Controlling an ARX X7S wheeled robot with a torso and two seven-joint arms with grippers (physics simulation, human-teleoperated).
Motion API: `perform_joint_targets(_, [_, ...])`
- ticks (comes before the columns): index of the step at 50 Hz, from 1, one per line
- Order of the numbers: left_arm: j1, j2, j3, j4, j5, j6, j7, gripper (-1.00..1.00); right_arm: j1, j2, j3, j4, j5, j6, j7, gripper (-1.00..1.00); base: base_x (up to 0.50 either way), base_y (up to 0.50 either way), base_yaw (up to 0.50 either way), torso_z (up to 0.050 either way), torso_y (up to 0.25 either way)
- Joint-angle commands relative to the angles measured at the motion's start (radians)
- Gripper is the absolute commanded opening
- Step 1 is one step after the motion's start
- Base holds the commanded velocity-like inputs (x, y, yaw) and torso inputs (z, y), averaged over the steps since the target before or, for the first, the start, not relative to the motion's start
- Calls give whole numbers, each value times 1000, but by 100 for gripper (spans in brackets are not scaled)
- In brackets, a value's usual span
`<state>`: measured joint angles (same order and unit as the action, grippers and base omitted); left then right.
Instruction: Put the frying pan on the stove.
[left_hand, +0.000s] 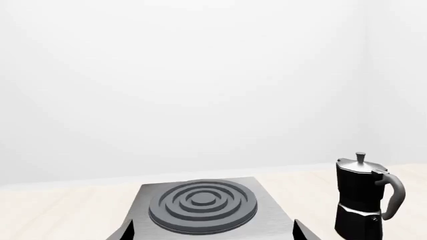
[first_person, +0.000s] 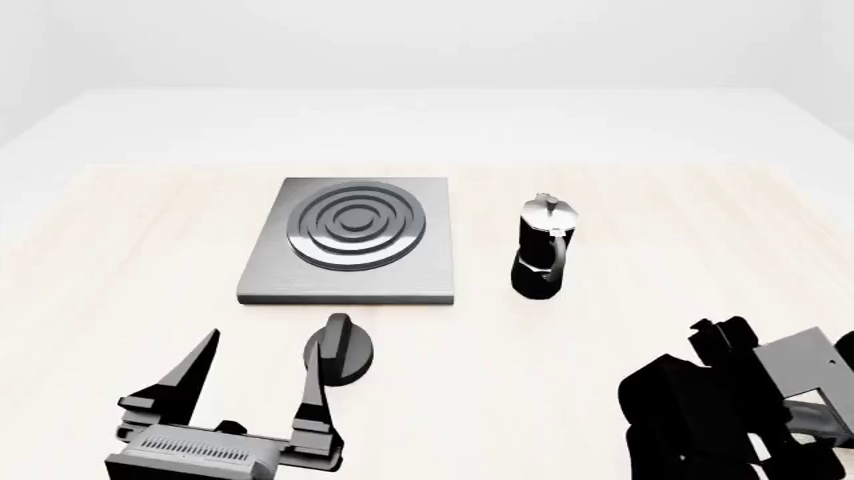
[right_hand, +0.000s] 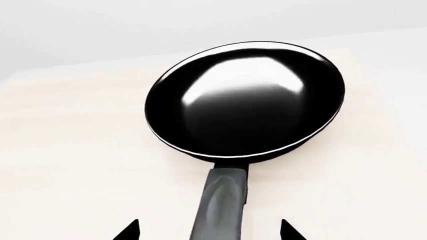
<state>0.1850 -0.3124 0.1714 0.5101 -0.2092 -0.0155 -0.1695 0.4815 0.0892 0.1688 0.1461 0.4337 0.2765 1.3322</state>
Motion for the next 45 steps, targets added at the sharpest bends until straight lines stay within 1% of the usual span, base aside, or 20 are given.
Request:
perform_joint_targets(1, [-1,-3,4,0,-1,1,-5,100,33,1,0,63,4,-2,16,100,0,0,0,0,0])
perform_joint_targets(7, [-1,-5,6,0,-3,2,-6,100,50,4,-3,75,3,5,29,100,0,0,0,0,0])
perform_joint_targets(9, [-1,-6,7,-1,-4,3,-6,100,54,3,1,79,4,4,37,100,0,0,0,0,0])
perform_joint_targets(10, [0,-7,6,2,-6,3,-7,100,50,-10,27,74,12,-11,64,100,0,0,0,0,0])
perform_joint_targets(12, [2,-8,5,4,-8,4,-8,100,56,-8,22,77,11,-5,67,100,0,0,0,0,0])
perform_joint_targets(37, [1,-16,14,5,-12,7,-15,100,123,-13,11,192,48,-39,36,100,0,0,0,0,0])
perform_joint_targets(45, [0,-19,13,4,-15,7,-19,100,148,-8,12,274,48,-67,23,100,0,0,0,0,0])
